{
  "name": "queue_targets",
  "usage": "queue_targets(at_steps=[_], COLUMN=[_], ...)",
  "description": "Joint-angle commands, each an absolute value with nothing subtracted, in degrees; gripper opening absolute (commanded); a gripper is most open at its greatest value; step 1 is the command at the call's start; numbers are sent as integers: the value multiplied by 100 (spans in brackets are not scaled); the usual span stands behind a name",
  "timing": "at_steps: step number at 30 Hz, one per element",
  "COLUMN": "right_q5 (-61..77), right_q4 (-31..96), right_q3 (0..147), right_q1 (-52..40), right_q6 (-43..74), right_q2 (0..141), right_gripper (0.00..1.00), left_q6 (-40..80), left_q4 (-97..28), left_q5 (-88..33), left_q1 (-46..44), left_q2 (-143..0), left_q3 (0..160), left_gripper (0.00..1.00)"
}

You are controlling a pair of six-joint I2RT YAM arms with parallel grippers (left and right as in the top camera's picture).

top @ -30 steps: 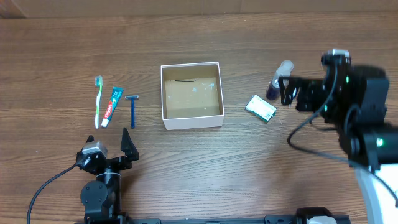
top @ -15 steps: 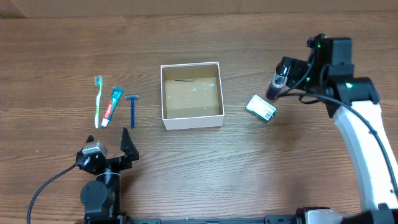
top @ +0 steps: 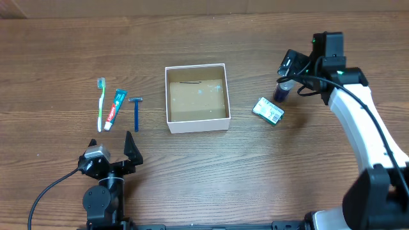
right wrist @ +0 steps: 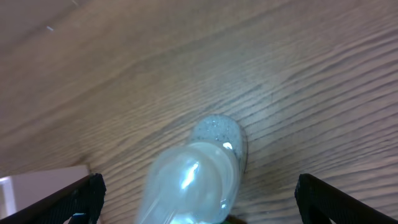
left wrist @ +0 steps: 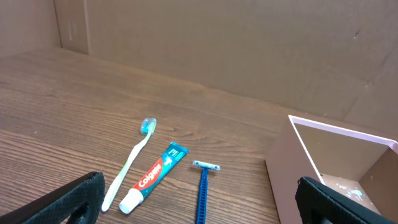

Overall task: Pack container
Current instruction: 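Reach the right gripper to the soap pump bottle and grasp it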

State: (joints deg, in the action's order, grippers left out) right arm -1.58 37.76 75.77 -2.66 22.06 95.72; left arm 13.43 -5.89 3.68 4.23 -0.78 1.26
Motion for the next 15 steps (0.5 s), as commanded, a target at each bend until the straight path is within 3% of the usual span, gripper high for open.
queue_targets(at_steps=[1, 6, 15], right_q5=[-167, -143, -213], right_q4=[3645, 3605, 3671], right_q3=[7710, 7712, 7712], right_q1=[-257, -255, -255], right_q6=[2252, 2115, 1601], right_q2=[9859, 9913, 9913], right_gripper=[100, 98, 72], left_q6=[1396, 1396, 1396], left_q4=[-567, -569, -567], left_q5=[443, 443, 443], left_q1=[458, 458, 458], left_q2=[-27, -27, -27], left_q3=[106, 106, 106], left_gripper=[100, 100, 100])
